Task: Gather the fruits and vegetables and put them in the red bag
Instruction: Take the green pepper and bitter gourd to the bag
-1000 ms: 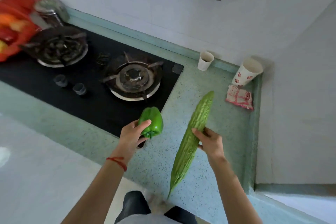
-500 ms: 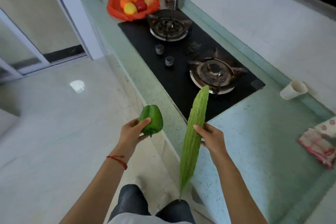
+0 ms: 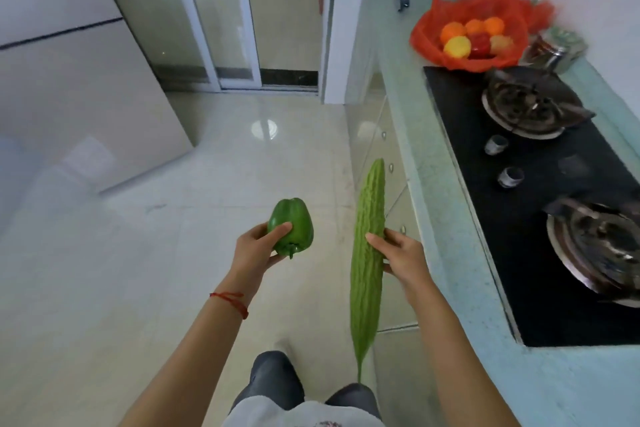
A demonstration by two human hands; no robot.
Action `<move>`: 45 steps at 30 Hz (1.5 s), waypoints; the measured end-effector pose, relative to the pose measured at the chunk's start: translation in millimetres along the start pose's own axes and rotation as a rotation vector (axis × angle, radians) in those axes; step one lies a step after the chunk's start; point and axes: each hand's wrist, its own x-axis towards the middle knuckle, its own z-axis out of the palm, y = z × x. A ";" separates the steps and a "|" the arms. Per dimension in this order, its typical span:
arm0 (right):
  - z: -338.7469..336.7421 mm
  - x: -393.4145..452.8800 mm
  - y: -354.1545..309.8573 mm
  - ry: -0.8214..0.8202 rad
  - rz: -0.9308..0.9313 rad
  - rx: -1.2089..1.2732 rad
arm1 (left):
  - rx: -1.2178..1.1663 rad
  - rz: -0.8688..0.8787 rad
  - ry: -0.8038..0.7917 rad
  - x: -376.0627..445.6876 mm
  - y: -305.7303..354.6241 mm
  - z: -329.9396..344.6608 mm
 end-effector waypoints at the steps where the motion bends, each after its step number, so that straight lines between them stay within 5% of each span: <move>1: 13.9 6.9 -4.6 -0.017 -0.002 -0.009 | -0.014 0.003 0.020 6.3 5.3 -11.2; 13: 98.5 92.4 -43.6 -0.042 -0.008 -0.044 | -0.041 -0.005 0.097 96.5 60.8 -64.7; 37: 142.0 428.1 -233.3 -0.017 0.020 0.015 | -0.035 0.034 0.084 400.4 279.3 49.4; 45: 176.5 518.8 -276.2 0.076 0.034 0.084 | 0.034 0.006 -0.035 514.6 352.2 73.1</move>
